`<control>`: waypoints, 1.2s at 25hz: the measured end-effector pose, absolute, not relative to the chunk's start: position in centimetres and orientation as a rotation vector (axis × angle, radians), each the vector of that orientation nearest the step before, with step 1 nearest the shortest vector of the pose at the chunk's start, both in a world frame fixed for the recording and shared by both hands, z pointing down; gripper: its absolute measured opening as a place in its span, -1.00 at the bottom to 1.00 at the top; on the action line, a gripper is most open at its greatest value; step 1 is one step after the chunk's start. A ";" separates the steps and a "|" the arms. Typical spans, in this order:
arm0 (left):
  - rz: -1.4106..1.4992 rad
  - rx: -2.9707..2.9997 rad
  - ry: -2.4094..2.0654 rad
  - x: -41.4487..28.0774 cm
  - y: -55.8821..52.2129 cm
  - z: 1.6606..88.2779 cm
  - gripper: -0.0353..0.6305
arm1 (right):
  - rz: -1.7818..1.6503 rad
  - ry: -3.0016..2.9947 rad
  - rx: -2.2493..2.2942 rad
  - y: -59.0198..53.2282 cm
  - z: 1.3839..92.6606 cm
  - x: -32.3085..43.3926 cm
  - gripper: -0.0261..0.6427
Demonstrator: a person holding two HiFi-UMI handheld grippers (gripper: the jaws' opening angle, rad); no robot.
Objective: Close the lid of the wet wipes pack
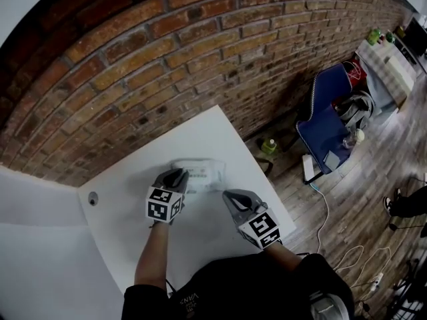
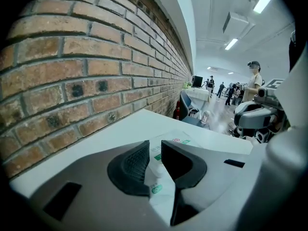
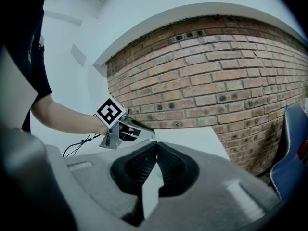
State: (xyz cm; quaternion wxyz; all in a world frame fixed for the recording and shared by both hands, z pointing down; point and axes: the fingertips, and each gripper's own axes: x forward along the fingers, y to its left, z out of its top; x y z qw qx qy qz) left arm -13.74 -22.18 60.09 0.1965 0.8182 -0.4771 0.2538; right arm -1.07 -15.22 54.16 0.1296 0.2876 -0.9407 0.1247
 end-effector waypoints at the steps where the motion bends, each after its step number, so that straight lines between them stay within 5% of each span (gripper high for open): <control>1: 0.713 2.289 -1.338 -13.7 -22.0 60.2 -0.64 | 0.363 -2.734 0.836 -15.1 54.2 -1.0 -0.93; 30: 0.967 2.256 -1.348 -12.5 -20.0 62.6 -0.64 | 0.360 -2.738 0.849 -14.4 54.0 -0.2 -0.93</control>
